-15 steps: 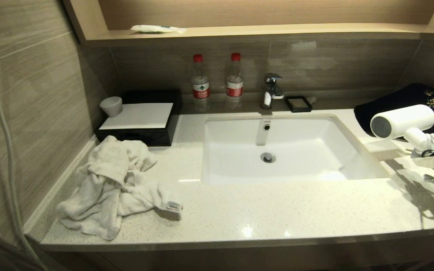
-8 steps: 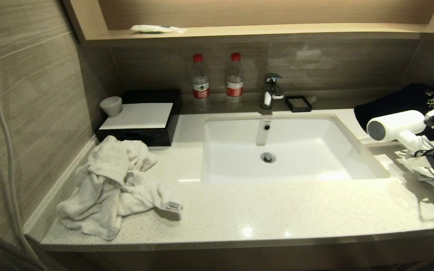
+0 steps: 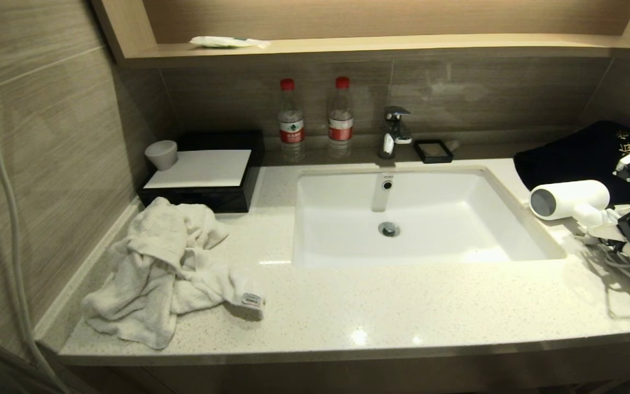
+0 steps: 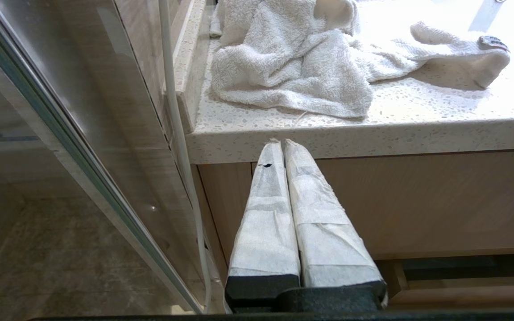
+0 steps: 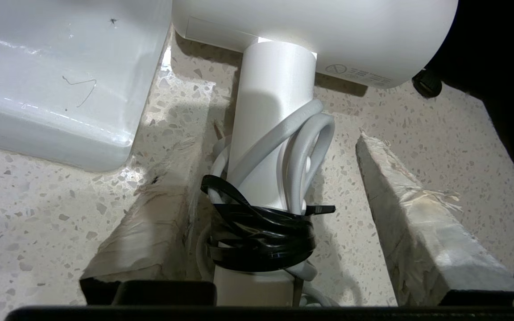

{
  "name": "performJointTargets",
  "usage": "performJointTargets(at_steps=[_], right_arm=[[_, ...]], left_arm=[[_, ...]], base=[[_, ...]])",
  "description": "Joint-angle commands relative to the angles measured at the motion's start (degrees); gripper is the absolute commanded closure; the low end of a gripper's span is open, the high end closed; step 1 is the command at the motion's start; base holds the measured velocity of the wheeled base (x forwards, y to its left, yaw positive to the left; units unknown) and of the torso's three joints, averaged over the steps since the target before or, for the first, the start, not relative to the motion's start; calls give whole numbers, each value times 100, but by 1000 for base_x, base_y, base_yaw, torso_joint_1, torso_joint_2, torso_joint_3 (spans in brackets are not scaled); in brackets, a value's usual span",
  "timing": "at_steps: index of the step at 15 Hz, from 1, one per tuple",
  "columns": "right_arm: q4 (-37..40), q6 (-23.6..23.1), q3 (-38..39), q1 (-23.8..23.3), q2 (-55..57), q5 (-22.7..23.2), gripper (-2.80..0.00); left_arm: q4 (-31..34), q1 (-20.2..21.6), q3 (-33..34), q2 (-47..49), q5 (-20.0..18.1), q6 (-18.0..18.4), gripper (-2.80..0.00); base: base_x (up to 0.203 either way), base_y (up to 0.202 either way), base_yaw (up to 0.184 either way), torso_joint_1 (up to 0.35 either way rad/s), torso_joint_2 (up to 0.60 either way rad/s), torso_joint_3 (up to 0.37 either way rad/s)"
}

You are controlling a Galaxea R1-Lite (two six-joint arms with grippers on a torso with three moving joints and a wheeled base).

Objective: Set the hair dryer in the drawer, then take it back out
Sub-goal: Place it on the countertop, then close the drawer

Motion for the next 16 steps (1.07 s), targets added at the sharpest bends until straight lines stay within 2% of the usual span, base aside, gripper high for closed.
performJointTargets(at_steps=[1,3,6,7,10,12,13,16], right_arm=[[45,0,-55,-26,-142,-3,-280],[41,150,-34,-49,-610,1,-280],[74,670,413,-233,-1753,-8,-280],[104,888,703,-267,-2185,-23,0],[460,1301,1539,-154,-3276,-361,0],[980,1663,1799,301,-3597,-582,0],[1052,1786,1838,585,-3657,-832,0],[1082,1940,2013,1231,-3766,-2527,0]], left_arm=[[1,0,9,5,0,2,0],[1,0,9,9,0,2,0],[1,0,9,4,0,2,0],[1,0,9,9,0,2,0],[1,0,9,9,0,2,0],[1,0,9,9,0,2,0],[1,0,1,5,0,2,0],[1,0,9,9,0,2,0]], base=[[0,0,0,0,0,0],[0,0,0,0,0,0],[0,0,0,0,0,0],[0,0,0,0,0,0],[0,0,0,0,0,0],[0,0,0,0,0,0],[0,0,0,0,0,0],[0,0,0,0,0,0]])
